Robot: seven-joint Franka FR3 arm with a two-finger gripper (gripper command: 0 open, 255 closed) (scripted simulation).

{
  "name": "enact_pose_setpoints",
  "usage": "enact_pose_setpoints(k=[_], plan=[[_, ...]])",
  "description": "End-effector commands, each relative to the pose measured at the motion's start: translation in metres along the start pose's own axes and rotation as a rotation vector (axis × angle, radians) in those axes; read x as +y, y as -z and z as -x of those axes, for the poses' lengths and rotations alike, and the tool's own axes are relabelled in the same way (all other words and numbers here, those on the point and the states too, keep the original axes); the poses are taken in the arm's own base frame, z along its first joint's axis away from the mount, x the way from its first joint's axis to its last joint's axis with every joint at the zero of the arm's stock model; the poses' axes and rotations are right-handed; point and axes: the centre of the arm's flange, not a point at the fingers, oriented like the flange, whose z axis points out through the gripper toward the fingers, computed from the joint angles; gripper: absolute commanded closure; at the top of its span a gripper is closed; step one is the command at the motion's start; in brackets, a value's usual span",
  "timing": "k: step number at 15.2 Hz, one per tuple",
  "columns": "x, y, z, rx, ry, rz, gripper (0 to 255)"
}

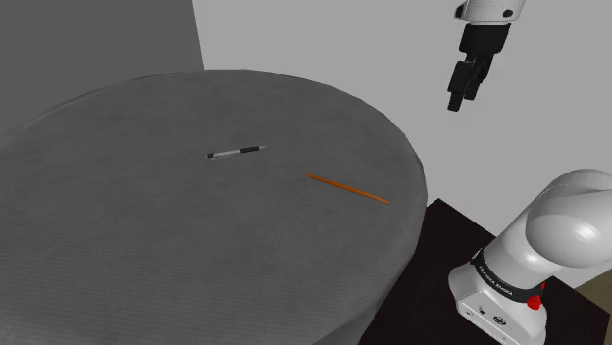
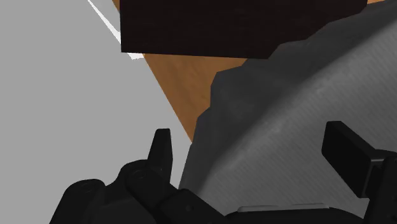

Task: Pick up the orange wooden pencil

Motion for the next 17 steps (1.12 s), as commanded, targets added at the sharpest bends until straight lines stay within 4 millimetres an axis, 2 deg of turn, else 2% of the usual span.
enact_pose_setpoints(k=[1, 9, 17], plan=[[0.0, 0.0, 0.0, 0.0, 0.0, 0.0, 0], [-0.112, -0.014, -0.015, 0.067, 0.138, 0.075, 0], [-0.224, -0.036, -0.016, 0.133, 0.276, 0.151, 0]])
